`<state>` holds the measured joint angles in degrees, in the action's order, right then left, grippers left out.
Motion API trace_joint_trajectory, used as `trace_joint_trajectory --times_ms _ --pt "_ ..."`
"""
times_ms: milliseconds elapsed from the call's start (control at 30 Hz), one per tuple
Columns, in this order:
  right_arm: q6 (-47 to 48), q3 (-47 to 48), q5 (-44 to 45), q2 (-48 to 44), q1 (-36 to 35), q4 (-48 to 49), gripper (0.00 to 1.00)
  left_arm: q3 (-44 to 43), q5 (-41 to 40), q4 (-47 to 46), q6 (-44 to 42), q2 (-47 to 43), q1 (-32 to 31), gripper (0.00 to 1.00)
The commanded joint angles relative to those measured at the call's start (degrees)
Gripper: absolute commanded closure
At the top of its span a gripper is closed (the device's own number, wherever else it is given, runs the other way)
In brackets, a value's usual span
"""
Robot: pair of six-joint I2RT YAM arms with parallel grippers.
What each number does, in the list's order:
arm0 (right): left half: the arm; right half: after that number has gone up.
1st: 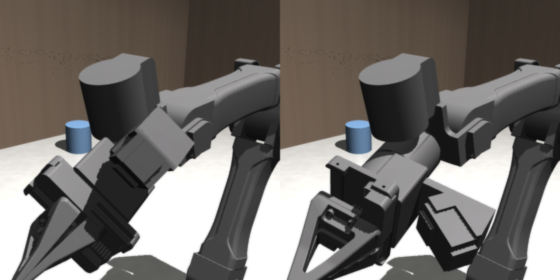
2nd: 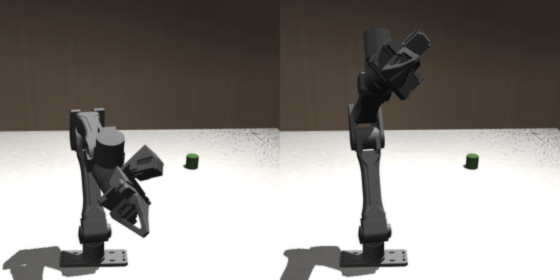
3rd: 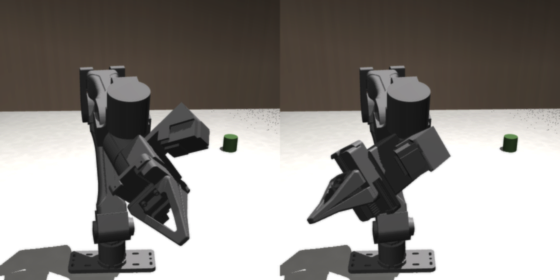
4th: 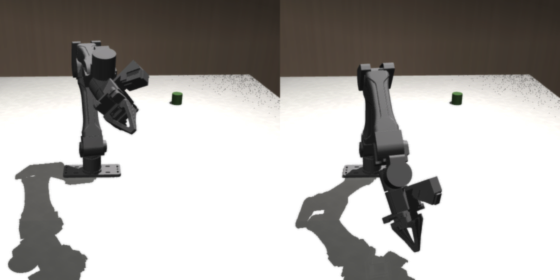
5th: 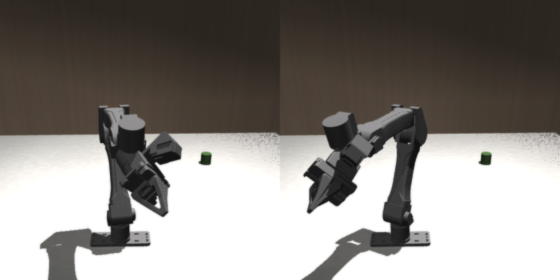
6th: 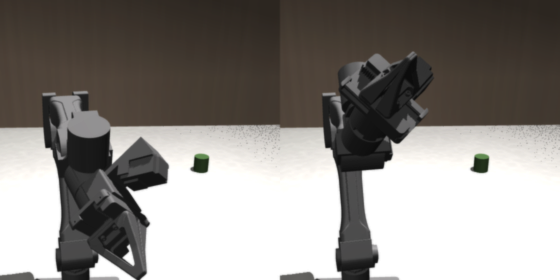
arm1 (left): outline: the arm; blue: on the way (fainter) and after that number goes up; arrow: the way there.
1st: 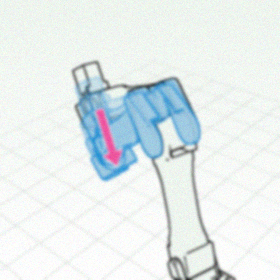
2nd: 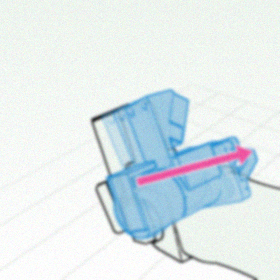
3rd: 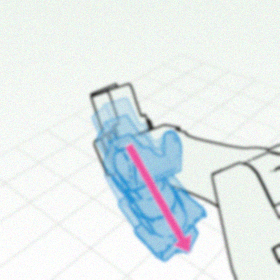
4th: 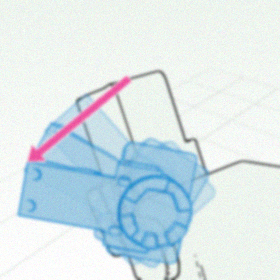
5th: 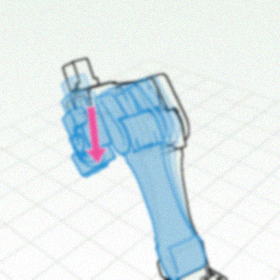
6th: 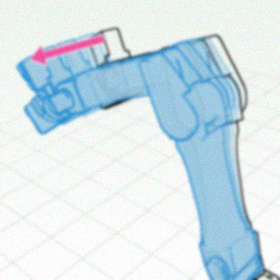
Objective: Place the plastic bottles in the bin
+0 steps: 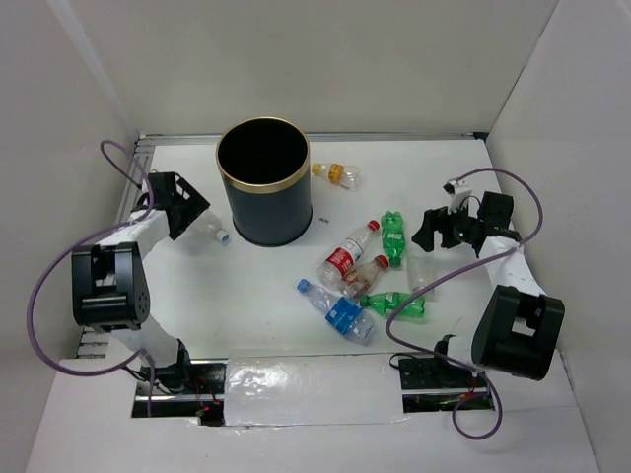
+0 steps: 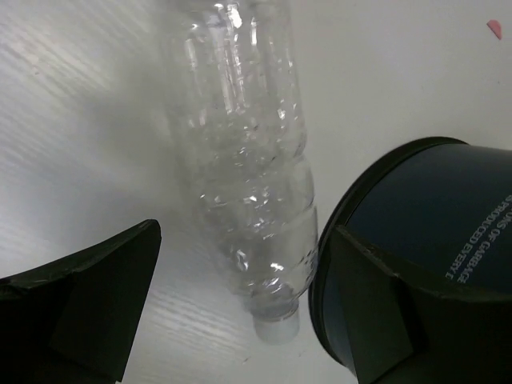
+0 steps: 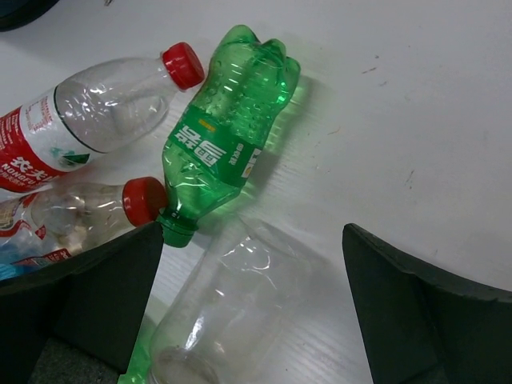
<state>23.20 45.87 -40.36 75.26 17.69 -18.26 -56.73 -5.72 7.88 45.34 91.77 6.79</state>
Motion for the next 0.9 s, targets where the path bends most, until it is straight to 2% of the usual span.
trace_joint_trajectory --times_ms 0,67,133,233,267,333,367,433,467,500,567,667,700,767,867 --pt "1.14 2.47 -0.43 -0.73 -1.08 -1.25 0.00 -5.30 2.46 -5.07 0.62 3.58 0.24 0.00" --pt "1.14 2.47 -0.42 -0.21 -1.87 -1.25 0.00 -7.51 3.17 -5.07 0.10 8.05 0.24 0.00" --pt "1.14 3.34 0.71 0.66 -3.45 -1.25 0.00 -11.88 2.38 -0.27 -0.60 11.66 -0.37 0.00" --pt "1.14 6.94 1.34 3.29 -5.99 -0.72 0.00 -12.27 2.38 0.91 -1.13 15.97 -0.90 0.04" --pt "1.14 8.35 1.86 4.27 -6.87 -0.72 0.00 -11.66 2.38 0.21 -1.13 15.99 -0.90 0.16" --pt "1.85 13.77 1.86 8.03 -9.94 -0.72 0.00 -9.73 2.99 -1.02 -1.75 16.69 -0.90 0.32" --pt "3.50 15.90 1.86 9.45 -10.92 -0.72 0.00 -9.72 3.69 -1.55 -2.27 17.21 -0.90 0.46" --pt "4.04 22.66 1.86 12.52 -13.72 -0.03 0.00 -9.01 4.83 -2.08 -2.98 17.22 -0.90 0.61" --pt "4.04 25.12 1.86 16.11 -14.61 1.02 0.00 -9.01 4.84 -2.08 -3.85 17.83 -0.90 0.68" --pt "4.57 27.85 2.47 18.14 -15.31 1.03 0.00 -9.01 4.84 -2.08 -4.73 17.83 -0.90 0.83" --pt "5.71 36.89 2.48 25.06 -17.24 1.56 0.00 -9.01 5.36 -1.29 -5.26 16.43 -0.90 0.99" --pt "9.83 50.07 1.86 34.99 -19.53 -0.97 0.00 -7.79 6.41 -1.28 -7.63 9.51 -0.90 1.00" --pt "12.02 57.16 1.86 37.65 -20.15 -2.03 0.00 -7.78 7.64 -1.29 -9.03 4.09 -0.90 1.00" --pt "13.36 64.05 1.86 44.83 -21.99 -5.45 0.00 -8.39 8.69 -1.29 -10.44 -1.82 -1.51 1.00" --pt "13.36 73.19 3.35 50.05 -23.22 -6.26 0.00 -11.11 8.70 -0.24 -12.21 -11.65 -2.66 1.00"
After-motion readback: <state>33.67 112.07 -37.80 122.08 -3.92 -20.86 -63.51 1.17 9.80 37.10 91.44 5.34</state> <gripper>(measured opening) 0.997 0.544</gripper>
